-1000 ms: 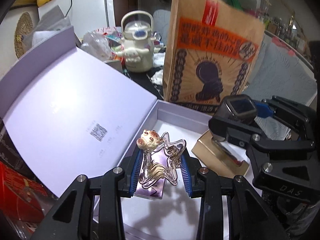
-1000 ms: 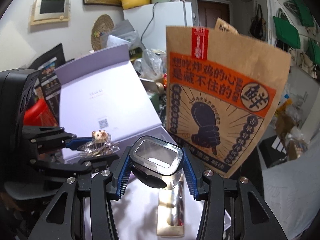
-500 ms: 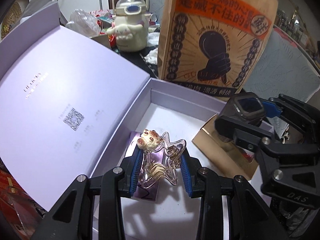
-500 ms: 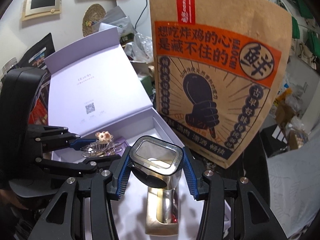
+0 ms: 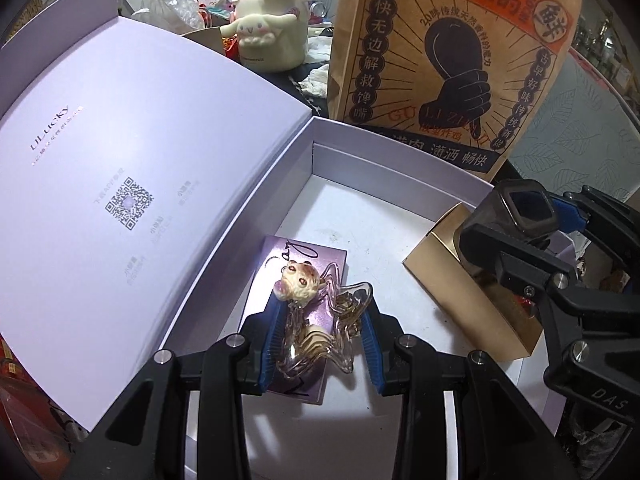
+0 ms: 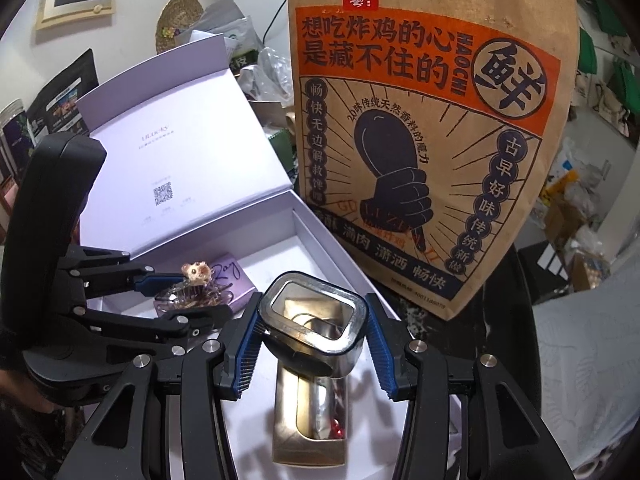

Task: Organize rigid objects
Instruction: 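Lower the black item onto the gold box with the right tool while the left lowers the clip, then open both tools to release the black item and gold clip in the box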

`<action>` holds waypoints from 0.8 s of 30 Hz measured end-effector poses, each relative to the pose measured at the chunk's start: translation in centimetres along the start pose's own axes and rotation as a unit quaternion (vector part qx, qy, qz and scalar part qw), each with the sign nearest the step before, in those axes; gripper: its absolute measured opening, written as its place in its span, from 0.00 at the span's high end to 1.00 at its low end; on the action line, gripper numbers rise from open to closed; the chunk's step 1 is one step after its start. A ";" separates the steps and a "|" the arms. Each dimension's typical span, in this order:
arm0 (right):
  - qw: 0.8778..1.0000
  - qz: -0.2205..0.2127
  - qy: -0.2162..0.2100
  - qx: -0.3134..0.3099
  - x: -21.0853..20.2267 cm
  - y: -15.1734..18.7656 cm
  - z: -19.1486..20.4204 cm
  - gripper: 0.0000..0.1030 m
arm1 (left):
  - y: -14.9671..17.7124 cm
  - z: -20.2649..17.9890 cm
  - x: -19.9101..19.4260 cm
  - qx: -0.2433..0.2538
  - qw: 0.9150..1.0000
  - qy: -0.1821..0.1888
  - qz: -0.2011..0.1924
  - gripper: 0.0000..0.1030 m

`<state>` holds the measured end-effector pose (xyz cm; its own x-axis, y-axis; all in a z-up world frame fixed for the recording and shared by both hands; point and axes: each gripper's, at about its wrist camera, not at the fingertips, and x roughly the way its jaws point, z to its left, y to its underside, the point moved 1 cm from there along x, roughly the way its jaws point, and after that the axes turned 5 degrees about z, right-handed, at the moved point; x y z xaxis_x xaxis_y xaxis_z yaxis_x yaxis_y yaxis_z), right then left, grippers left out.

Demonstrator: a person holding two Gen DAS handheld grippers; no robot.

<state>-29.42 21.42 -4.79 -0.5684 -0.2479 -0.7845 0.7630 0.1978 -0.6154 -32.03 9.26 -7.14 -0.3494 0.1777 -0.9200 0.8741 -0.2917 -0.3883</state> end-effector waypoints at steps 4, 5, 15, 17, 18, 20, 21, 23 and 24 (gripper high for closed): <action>1.000 0.000 0.002 0.001 0.1 -0.1 0.0 0.54 | 0.1 0.1 0.0 -0.002 1.000 -0.001 0.000 0.66; 1.000 0.000 0.002 0.002 0.1 -0.1 0.0 0.54 | 0.1 0.1 0.0 -0.002 1.000 -0.001 -0.001 0.66; 1.000 -0.001 0.009 0.001 -0.5 -0.1 0.0 0.47 | 0.6 -0.1 -0.2 -0.005 1.000 0.008 0.002 0.66; 1.000 -0.003 0.012 0.000 -0.8 -0.2 0.0 0.45 | 0.8 -0.2 -0.5 -0.004 1.000 -0.001 -0.002 0.66; 1.000 -0.005 0.013 0.000 -1.0 -0.2 0.1 0.44 | 1.0 -0.3 -0.8 -0.005 1.000 -0.003 -0.004 0.66; 1.000 -0.007 0.015 -0.002 -1.3 -0.2 0.2 0.44 | 1.6 -0.7 -1.2 -0.007 1.000 -0.005 -0.003 0.65; 1.000 -0.008 0.016 -0.002 -1.5 -0.1 0.3 0.44 | 1.2 -0.8 -1.1 -0.007 1.000 -0.007 -0.003 0.62; 1.000 -0.010 0.018 -0.003 -1.9 -0.1 0.4 0.44 | 1.5 -0.9 -1.4 -0.008 1.000 -0.011 -0.008 0.57; 1.000 -0.012 0.019 -0.004 -2.2 0.0 0.5 0.44 | 1.6 -0.9 -1.7 -0.008 1.000 -0.012 -0.010 0.53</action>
<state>-28.06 21.49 -3.05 -0.5974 -0.2169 -0.7720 0.7471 0.1993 -0.6342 -29.75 9.38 -6.19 -0.3746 0.1601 -0.9133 0.8725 -0.2725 -0.4056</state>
